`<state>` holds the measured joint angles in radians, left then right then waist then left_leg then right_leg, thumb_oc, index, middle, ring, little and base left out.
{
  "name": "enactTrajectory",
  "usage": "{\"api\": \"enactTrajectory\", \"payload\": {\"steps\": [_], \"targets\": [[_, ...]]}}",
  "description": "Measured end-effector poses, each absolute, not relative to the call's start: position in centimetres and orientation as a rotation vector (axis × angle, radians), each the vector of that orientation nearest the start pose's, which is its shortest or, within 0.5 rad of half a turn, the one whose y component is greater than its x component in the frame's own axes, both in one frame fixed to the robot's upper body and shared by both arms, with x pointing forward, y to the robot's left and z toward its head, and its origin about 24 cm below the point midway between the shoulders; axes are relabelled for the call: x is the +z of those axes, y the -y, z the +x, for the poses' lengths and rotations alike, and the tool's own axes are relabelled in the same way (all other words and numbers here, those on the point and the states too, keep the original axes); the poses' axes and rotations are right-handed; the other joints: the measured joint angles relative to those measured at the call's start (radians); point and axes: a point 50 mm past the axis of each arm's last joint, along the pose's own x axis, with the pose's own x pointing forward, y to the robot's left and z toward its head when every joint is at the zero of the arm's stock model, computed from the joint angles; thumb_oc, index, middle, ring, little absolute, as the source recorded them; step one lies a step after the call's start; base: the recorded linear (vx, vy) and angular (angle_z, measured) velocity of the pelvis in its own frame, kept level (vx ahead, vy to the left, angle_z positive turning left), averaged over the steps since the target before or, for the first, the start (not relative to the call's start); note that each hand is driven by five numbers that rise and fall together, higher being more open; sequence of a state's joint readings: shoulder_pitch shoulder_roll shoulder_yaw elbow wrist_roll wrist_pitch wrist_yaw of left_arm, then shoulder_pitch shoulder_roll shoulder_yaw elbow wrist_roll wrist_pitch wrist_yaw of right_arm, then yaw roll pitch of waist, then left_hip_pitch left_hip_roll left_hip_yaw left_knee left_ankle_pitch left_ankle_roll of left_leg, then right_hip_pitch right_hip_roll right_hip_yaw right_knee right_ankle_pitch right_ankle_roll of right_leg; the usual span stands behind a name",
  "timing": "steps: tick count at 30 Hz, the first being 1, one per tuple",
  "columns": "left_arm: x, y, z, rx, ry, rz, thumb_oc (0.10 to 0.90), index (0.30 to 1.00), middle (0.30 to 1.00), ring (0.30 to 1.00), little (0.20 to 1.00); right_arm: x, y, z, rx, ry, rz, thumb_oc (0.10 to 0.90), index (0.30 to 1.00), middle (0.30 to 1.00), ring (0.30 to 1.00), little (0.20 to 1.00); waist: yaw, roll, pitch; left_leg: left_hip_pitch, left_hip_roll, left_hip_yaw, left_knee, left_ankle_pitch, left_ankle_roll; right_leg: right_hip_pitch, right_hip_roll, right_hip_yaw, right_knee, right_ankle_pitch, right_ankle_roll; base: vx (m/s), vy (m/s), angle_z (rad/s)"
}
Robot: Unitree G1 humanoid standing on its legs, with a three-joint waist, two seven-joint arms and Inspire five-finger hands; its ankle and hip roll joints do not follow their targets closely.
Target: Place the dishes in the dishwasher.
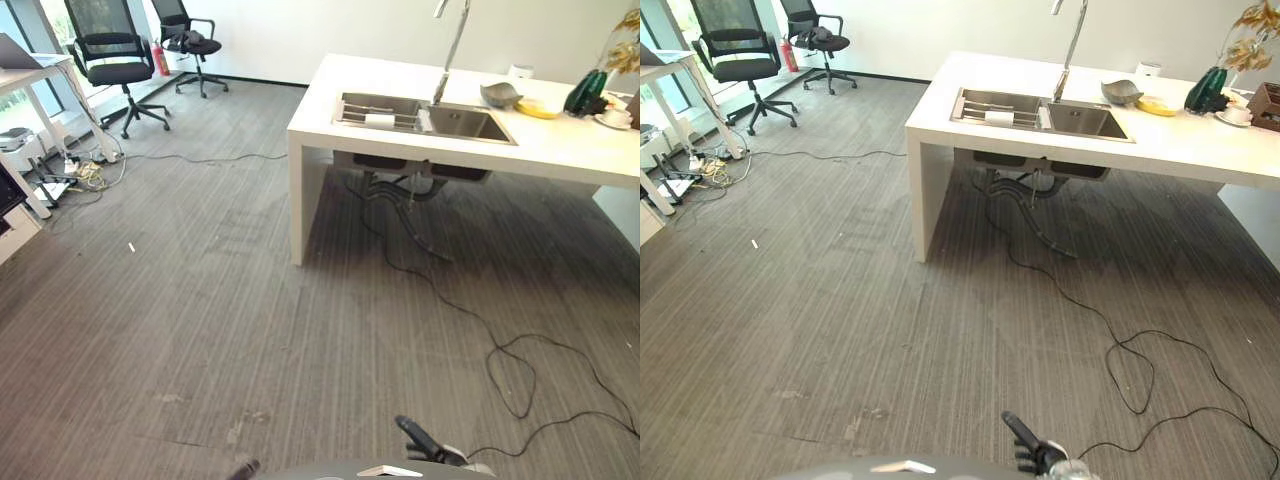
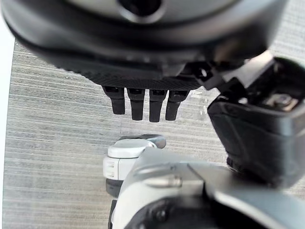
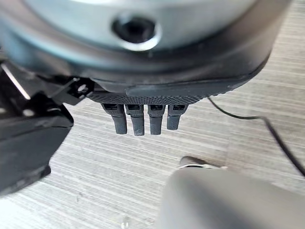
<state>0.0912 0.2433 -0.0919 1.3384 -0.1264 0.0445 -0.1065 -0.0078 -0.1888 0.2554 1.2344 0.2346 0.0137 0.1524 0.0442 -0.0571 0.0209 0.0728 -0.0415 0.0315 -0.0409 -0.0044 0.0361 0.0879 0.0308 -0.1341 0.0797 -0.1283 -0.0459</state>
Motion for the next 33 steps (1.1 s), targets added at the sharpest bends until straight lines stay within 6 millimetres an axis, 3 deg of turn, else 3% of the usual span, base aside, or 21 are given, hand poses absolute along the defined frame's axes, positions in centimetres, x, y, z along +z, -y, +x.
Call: {"api": "enactTrajectory", "payload": {"steps": [4,5,6,10,19,33], "targets": [[-16.8,-24.0,4.4,0.1,-1.386,0.103,0.8,0.9,0.9,0.9,0.9,-16.8,19.5,9.0,0.113,-1.254,-0.06,0.8,0.9,0.9,0.9,0.9,0.003,0.021,0.02,0.032,-0.001,-0.012,-0.036,0.012,-0.002,0.038,0.004,-0.005,-0.047,0.018,-0.001,-0.01,0.004,0.04],[-16.8,-24.0,4.4,0.1,-1.386,0.103,0.8,0.9,0.9,0.9,0.9,-16.8,19.5,9.0,0.113,-1.254,-0.06,0.8,0.9,0.9,0.9,0.9,0.003,0.021,0.02,0.032,-0.001,-0.012,-0.036,0.012,-0.002,0.038,0.004,-0.005,-0.047,0.018,-0.001,0.0,0.0,0.0],[-16.7,-23.8,5.8,0.09,-1.346,0.106,0.8,0.9,0.9,0.9,0.9,-16.8,19.8,9.0,0.105,-1.255,-0.068,0.8,0.9,0.9,0.9,0.9,-0.002,0.025,0.032,0.036,-0.001,-0.012,-0.042,0.016,-0.005,0.05,0.006,-0.006,-0.067,0.026,0.0,0.0,0.0,0.0],[-16.4,-23.0,8.3,0.049,-1.259,0.119,0.8,0.9,0.9,0.9,0.9,-16.9,20.1,8.4,0.057,-1.264,-0.038,0.8,0.9,0.9,0.9,0.9,-0.017,0.019,0.063,0.05,0.0,-0.01,-0.049,0.018,-0.008,0.072,0.009,-0.005,-0.096,0.035,-0.005,-0.03,0.007,-0.01],[-16.1,-22.3,9.9,-0.056,-1.224,0.197,0.8,0.9,0.9,0.9,0.9,-17.0,20.2,7.5,-0.027,-1.272,0.064,0.8,0.9,0.9,0.9,0.9,-0.042,0.01,0.084,0.079,0.002,0.009,-0.049,0.02,-0.012,0.097,0.011,0.007,-0.11,0.043,-0.004,0.0,0.003,-0.05],[-16.2,-22.3,9.7,-0.053,-1.243,0.2,0.8,0.9,0.9,0.9,0.9,-17.0,20.2,7.8,-0.021,-1.278,0.034,0.8,0.9,0.9,0.9,0.9,-0.056,0.007,0.075,0.089,0.012,0.035,-0.05,0.017,-0.016,0.108,0.021,0.033,-0.136,0.053,-0.01,0.02,-0.015,-0.06]]}}
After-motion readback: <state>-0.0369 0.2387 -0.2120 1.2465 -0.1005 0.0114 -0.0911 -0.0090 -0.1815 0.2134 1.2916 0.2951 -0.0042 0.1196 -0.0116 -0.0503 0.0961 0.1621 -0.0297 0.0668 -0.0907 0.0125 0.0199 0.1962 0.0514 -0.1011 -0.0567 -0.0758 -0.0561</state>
